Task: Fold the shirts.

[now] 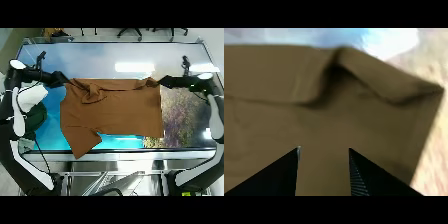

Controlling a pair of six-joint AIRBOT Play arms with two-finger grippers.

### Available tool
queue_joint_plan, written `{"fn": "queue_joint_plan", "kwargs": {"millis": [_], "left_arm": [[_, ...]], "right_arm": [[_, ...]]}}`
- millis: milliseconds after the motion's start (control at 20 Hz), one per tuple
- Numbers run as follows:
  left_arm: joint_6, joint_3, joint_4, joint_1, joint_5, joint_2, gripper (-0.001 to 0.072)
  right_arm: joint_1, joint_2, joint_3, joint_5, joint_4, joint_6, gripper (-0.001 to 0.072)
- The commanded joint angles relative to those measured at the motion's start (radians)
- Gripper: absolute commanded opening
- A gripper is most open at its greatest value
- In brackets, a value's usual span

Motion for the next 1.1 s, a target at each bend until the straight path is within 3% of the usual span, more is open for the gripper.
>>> {"fn": "queue_joint_plan", "kwargs": {"millis": [0, 200, 300, 450, 600, 750, 1050], "left_arm": [[-0.037, -0.214, 0.048, 0.084, -0.161, 0.080, 0.0602], [0.018, -0.687, 0.081, 0.169, -0.087, 0.278, 0.0603], [0.021, -0.835, 0.158, 0.215, -0.023, 0.359, 0.0603], [0.060, -0.962, 0.135, 0.247, 0.094, 0.441, 0.0603], [0.081, -1.020, 0.114, 0.237, 0.185, 0.461, 0.0603], [0.142, -1.043, -0.008, 0.200, 0.233, 0.431, 0.0603], [0.164, -0.879, -0.092, 0.098, 0.183, 0.290, 0.0600]], "right_arm": [[-0.138, 0.092, -0.111, 0.181, -0.080, 0.072, 0.0367], [-0.279, 0.166, -0.306, 0.197, -0.080, 0.041, 0.0368], [-0.336, 0.173, -0.359, 0.209, -0.086, 0.021, 0.0367], [-0.390, 0.172, -0.383, 0.226, -0.102, 0.014, 0.0367], [-0.396, 0.173, -0.384, 0.254, -0.121, 0.015, 0.0367], [-0.394, 0.172, -0.398, 0.254, -0.124, 0.008, 0.0367], [-0.393, 0.189, -0.530, 0.289, -0.124, -0.007, 0.0370]]}}
